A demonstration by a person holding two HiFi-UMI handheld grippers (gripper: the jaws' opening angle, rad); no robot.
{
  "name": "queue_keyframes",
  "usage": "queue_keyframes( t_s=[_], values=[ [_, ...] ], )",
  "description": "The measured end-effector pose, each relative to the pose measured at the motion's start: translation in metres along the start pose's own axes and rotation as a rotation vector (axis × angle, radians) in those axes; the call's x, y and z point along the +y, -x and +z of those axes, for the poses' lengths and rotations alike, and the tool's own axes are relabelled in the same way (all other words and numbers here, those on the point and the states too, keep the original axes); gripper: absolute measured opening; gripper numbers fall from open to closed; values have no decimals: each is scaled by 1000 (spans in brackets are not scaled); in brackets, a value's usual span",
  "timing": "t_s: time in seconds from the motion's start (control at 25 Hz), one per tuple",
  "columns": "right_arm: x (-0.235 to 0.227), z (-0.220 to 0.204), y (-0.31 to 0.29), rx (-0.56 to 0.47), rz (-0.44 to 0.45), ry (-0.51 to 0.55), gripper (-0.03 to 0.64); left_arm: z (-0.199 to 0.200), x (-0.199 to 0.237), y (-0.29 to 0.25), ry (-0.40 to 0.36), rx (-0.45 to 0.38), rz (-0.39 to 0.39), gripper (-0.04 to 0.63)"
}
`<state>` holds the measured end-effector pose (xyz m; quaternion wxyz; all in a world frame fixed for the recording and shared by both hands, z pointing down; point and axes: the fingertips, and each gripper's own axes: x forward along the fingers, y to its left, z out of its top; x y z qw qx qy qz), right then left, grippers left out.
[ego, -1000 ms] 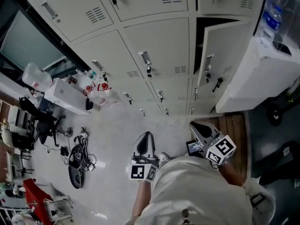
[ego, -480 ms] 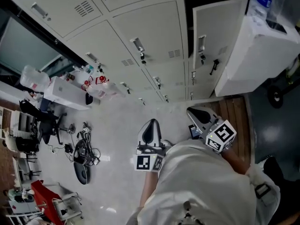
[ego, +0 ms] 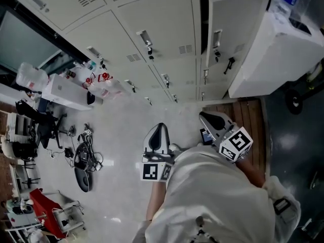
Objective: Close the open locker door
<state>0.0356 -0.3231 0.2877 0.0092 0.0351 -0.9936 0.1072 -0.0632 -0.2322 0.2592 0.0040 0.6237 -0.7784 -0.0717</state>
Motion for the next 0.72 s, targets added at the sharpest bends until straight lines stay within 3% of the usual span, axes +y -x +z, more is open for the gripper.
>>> queue_keyframes(
  t_s=[0.72],
  values=[
    [-12, -10, -20, 29, 4, 1, 26, -6, 20, 1, -7, 9, 43, 8]
  ],
)
